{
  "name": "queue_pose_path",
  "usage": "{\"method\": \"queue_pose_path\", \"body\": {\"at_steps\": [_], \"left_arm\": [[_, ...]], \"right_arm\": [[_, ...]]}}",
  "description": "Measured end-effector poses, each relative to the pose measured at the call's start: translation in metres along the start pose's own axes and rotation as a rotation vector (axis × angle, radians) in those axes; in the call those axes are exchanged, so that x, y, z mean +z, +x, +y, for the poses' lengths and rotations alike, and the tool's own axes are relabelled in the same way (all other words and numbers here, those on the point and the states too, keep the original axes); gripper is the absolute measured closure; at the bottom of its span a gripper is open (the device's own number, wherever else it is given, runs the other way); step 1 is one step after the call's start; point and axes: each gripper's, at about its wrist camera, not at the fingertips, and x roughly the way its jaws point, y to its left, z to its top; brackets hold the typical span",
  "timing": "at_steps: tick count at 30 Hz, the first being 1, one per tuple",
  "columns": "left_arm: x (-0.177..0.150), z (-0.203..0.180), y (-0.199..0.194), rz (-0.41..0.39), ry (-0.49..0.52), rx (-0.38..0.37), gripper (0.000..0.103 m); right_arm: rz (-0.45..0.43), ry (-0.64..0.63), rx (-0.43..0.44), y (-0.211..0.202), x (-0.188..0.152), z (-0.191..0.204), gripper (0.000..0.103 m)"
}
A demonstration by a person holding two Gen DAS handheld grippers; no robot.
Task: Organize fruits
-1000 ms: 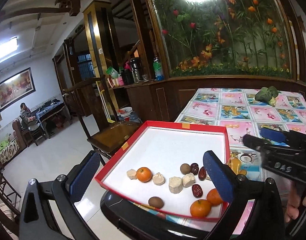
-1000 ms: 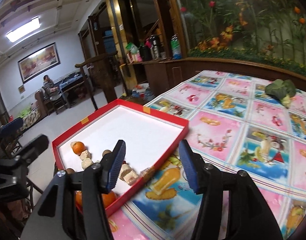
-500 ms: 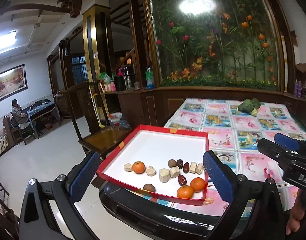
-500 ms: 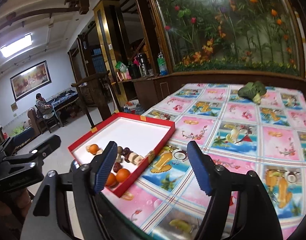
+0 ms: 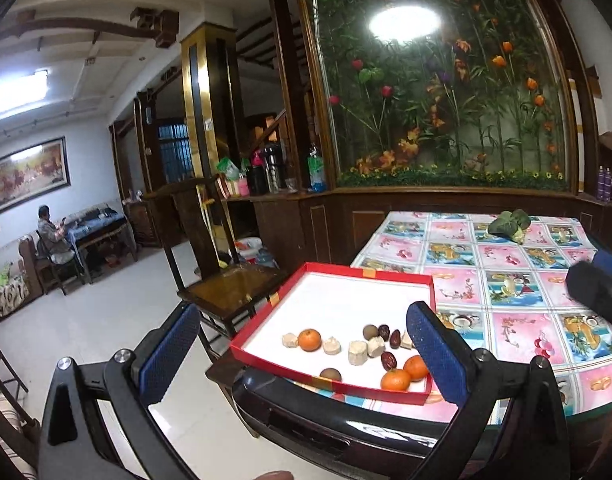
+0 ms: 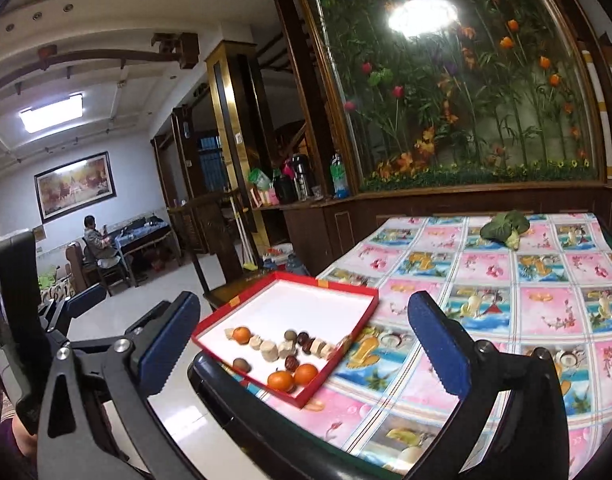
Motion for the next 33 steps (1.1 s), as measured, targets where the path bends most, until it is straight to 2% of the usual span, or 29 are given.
{"method": "queue_pose_path", "body": {"at_steps": [8,15,33], "left_arm": [[-0.003,0.013,0.001,0.023,-0.040,-0.006,0.000],[-0.005,0.020,0.003,0.047,-0.084,-0.021,0.000],[-0.010,0.041,0.007,0.100,-0.162,-0.003,0.000]], "right_arm": [[0.044,-0.020,0.007,0.008,-0.013,0.012,0.000],[0.024,-0.074,0.005,0.007,-0.018,0.026,0.000],[0.019,-0.213,0.005,0.009,-0.033,0.058,0.000]]}}
